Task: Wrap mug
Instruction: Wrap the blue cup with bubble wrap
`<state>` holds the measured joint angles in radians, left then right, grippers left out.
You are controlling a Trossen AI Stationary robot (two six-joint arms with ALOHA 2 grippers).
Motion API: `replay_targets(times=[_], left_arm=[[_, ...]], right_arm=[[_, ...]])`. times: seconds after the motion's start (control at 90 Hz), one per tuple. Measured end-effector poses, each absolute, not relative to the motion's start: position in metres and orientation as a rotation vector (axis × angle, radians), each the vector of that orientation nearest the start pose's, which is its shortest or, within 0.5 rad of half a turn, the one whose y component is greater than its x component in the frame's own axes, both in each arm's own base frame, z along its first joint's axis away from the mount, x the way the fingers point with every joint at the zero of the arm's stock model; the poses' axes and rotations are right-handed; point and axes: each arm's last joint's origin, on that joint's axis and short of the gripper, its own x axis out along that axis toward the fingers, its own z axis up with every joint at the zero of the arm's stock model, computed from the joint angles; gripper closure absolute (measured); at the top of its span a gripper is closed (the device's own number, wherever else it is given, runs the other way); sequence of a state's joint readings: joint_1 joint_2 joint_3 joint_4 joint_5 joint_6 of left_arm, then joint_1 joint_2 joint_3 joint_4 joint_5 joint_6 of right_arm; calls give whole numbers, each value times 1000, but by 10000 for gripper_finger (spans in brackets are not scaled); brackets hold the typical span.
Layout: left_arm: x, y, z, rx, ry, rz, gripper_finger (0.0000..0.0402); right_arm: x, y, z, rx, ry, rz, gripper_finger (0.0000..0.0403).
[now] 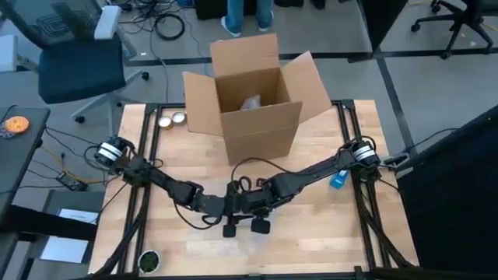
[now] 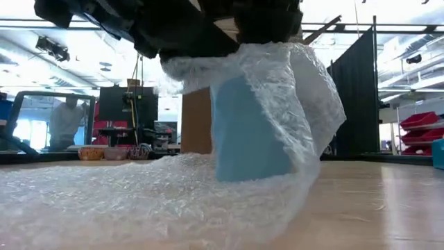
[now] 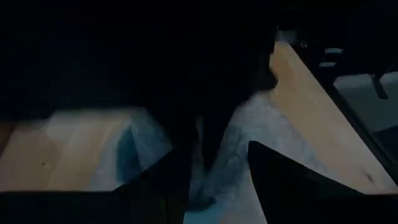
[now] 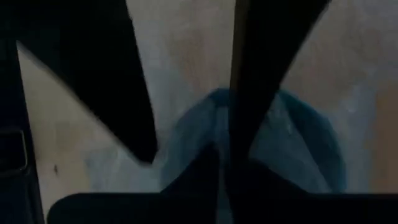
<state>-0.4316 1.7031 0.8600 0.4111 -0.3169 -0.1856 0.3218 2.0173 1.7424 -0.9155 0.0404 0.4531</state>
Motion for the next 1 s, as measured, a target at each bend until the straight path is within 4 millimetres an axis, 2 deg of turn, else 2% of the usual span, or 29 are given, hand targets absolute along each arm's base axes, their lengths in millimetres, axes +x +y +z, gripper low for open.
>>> replay_targets(times=[0.078,0.167,0.344,0.444,0.667,0.9,1.0], left_arm=[[321,-137,181,-22,421,-76,259],[320,-138,176,-12,451,-80,259],[319,-136,174,-8,470,-79,259],[319,-135,175,-9,468,-78,259],[320,-135,175,-9,460,-78,259],[320,-135,175,-9,458,-77,259],[320,-135,176,-10,453,-77,259]], right_arm=[[398,133,249,161,1228,-32,403],[399,136,266,161,1170,-24,403],[397,146,286,94,1143,-14,403],[388,153,300,49,1145,-29,403],[383,165,293,112,1194,37,403],[383,169,266,124,1234,70,403],[388,167,254,138,1198,74,403]])
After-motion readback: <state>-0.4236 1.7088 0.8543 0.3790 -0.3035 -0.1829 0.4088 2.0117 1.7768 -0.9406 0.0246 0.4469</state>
